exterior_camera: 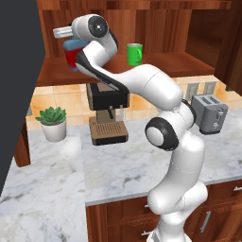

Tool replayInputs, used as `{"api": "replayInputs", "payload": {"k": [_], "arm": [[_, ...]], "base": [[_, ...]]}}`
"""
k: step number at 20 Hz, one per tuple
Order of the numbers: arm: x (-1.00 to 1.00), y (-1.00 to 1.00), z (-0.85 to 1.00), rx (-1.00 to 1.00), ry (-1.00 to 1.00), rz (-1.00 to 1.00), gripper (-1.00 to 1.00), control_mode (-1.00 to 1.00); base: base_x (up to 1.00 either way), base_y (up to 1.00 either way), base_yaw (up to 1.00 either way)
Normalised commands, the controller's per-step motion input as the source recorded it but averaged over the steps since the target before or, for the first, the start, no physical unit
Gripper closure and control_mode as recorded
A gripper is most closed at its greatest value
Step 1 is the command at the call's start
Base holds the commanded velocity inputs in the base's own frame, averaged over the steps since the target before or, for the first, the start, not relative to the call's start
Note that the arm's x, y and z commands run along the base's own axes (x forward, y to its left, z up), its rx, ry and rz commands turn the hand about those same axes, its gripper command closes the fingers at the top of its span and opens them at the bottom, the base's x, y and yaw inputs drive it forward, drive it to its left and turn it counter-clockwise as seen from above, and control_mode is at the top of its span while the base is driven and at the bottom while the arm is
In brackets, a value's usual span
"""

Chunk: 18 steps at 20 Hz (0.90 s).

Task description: Open the cabinet directly in front. Then move the liquor and the mug to the dining counter with the jar on it.

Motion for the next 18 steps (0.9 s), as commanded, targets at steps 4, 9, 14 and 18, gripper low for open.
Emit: {"api": "replayInputs", "payload": {"k": [4, 9, 14, 18], "arm": [[0.0, 0.0, 0.0, 0.0, 0.0, 0.0, 1.0, -1.0], [0.0, 0.0, 0.0, 0.0, 0.0, 0.0, 1.0, -1.0], [0.0, 0.0, 0.0, 0.0, 0.0, 0.0, 1.0, -1.0], [-0.05, 0.0, 0.0, 0.0, -0.01, 0.0, 1.0, -1.0]], "base": [[0.0, 0.0, 0.0], [0.0, 0.0, 0.0], [0.0, 0.0, 0.0], [0.0, 0.0, 0.0]]}}
